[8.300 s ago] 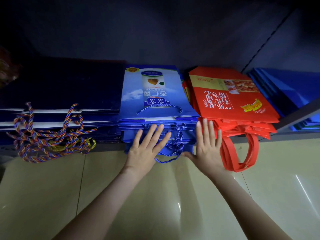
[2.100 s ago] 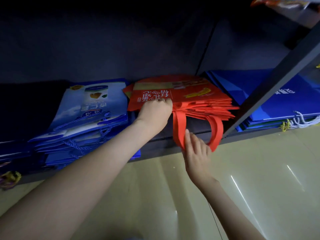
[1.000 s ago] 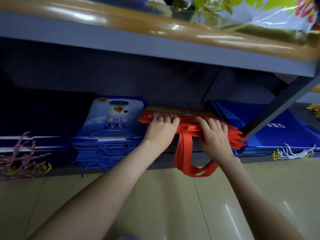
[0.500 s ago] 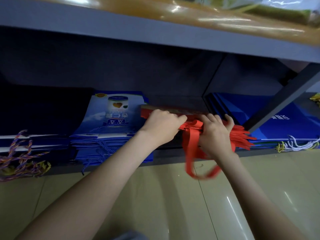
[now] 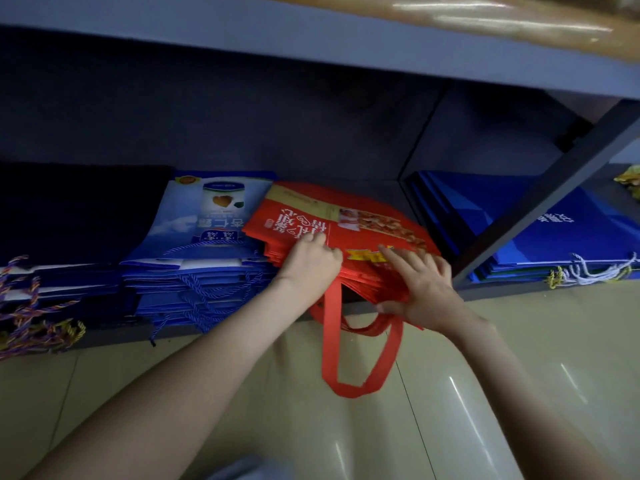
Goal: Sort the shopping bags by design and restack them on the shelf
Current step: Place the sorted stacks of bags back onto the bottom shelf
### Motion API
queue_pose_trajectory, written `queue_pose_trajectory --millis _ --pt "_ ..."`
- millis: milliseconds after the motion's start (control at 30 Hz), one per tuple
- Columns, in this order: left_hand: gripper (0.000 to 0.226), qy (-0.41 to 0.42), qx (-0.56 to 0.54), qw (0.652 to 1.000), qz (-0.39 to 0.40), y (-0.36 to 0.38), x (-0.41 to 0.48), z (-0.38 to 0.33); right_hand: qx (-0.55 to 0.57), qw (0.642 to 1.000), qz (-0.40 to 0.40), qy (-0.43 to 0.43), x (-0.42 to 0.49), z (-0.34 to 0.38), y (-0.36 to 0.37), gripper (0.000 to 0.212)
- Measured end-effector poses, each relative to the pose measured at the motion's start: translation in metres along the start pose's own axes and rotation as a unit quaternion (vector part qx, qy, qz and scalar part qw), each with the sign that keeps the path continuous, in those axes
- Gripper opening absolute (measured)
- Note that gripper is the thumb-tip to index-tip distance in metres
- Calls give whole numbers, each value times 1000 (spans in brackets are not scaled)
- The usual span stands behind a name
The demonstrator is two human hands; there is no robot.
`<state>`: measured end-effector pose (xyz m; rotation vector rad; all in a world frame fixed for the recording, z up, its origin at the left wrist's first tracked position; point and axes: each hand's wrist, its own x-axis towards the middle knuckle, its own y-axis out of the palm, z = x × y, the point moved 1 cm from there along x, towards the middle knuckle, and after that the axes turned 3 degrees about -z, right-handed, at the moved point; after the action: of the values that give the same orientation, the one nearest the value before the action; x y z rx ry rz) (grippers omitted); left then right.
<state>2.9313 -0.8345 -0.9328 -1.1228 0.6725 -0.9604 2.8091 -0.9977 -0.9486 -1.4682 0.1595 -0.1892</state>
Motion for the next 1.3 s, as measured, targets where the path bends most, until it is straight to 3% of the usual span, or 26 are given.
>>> queue_pose_trajectory --millis 100,200,300,400,467,600,667,767,867,1033,1167,1300 --pt "28 7 -25 999 -25 3 -4 0 86 995 -1 48 -31 -23 9 126" --pt "20 34 -16 995 -95 -7 -4 -2 54 995 -64 51 -41 -26 25 130" --pt "22 55 -53 984 -162 -3 -10 -3 -21 985 -167 42 -32 -28 20 113" --pt "20 59 -81 978 -183 -8 -14 -1 -107 969 -224 -7 -15 -25 8 74" --pt "21 42 -93 987 -125 -15 -15 4 -119 964 -235 -21 -7 -20 6 62" --pt "90 -23 -116 989 92 -20 -31 -2 -89 968 -234 -25 -5 -16 17 64" --pt "102 -33 -125 989 71 -26 -33 -13 -84 966 -242 -28 -6 -14 19 63" --pt "89 -78 -114 990 -34 -16 -21 -22 -75 962 -262 -26 -13 -12 20 59" --pt "22 -78 -88 984 -130 3 -9 -31 -69 963 -261 -18 -23 -11 28 59" --pt "24 -65 -92 979 -173 14 -8 -36 -65 969 -235 39 -28 -7 31 66" --pt "37 -81 -163 956 -228 8 -14 -27 -45 938 -314 142 -43 0 1 73" --pt "38 -89 -198 939 -268 -9 -27 -16 -36 947 -314 54 -45 9 -49 72"
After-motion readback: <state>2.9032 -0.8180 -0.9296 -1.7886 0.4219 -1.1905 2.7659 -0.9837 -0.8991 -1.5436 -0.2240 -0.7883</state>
